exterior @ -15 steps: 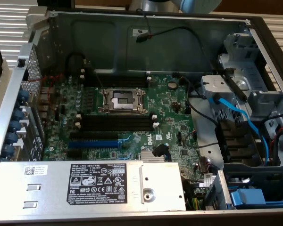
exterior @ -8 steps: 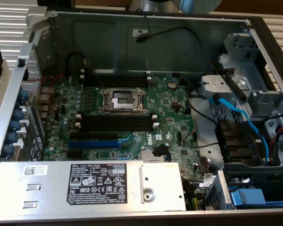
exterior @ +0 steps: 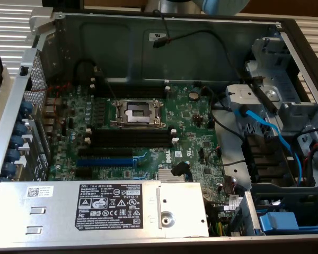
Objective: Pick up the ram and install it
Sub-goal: 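Pick up the ram and move it above insertion slot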
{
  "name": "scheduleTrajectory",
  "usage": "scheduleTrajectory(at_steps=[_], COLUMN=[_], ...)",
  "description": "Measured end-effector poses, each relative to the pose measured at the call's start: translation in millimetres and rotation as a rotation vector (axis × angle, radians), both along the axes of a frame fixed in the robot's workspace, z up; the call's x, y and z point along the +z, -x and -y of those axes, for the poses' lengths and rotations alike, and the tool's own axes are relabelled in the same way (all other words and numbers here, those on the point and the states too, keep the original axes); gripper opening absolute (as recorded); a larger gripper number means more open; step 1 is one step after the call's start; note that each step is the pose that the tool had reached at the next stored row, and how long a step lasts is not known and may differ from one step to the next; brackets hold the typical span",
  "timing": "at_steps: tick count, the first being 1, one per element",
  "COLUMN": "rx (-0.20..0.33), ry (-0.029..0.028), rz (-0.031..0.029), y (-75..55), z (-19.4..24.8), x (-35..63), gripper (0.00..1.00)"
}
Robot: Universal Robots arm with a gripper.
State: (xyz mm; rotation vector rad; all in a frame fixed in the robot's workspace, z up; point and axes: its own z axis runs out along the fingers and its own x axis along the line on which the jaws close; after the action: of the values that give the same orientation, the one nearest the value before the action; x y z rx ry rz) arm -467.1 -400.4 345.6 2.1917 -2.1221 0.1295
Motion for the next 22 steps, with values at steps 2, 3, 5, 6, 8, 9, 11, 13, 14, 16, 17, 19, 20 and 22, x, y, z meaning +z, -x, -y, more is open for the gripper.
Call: scheduleTrajectory(at_steps=[2,3,5,6,8,9,11,13,14,16,17,19,20,22], rx=[0.0,0.0,0.0,0.0,0.0,0.0,0.0,0.0,0.0,0.0,0.0,0.0,0.0,0.0], ry=[0.0001,0.0,0.0009,0.001,0.0007,0.0003,-0.002,-0.0023,-0.0023,-0.0032,-0.0038,-0.0048,-0.0049,-0.0047], rz=[0.0,0.0,-0.0002,0.001,0.0063,0.0091,0.0129,0.0129,0.0127,0.0128,0.0128,0.0132,0.013,0.0128], y=[-0.1,0.0,-0.5,-1.8,-7.5,-10.2,-16.3,-24.4,-28.5,-35.8,-39.1,-46.3,-50.4,-59.4], z=[0.1,0.0,0.1,0.0,0.0,0.1,0.2,0.3,0.2,0.3,0.3,0.2,0.3,0.3], x=[0.0,0.0,0.2,0.4,1.2,1.9,4.2,9.7,13.7,22.7,26.9,34.7,38.2,44.3], gripper=[0.12,0.12,0.12,0.12,0.12,0.12,0.12,0.12,0.12,0.12,0.12,0.12,0.12,0.12])
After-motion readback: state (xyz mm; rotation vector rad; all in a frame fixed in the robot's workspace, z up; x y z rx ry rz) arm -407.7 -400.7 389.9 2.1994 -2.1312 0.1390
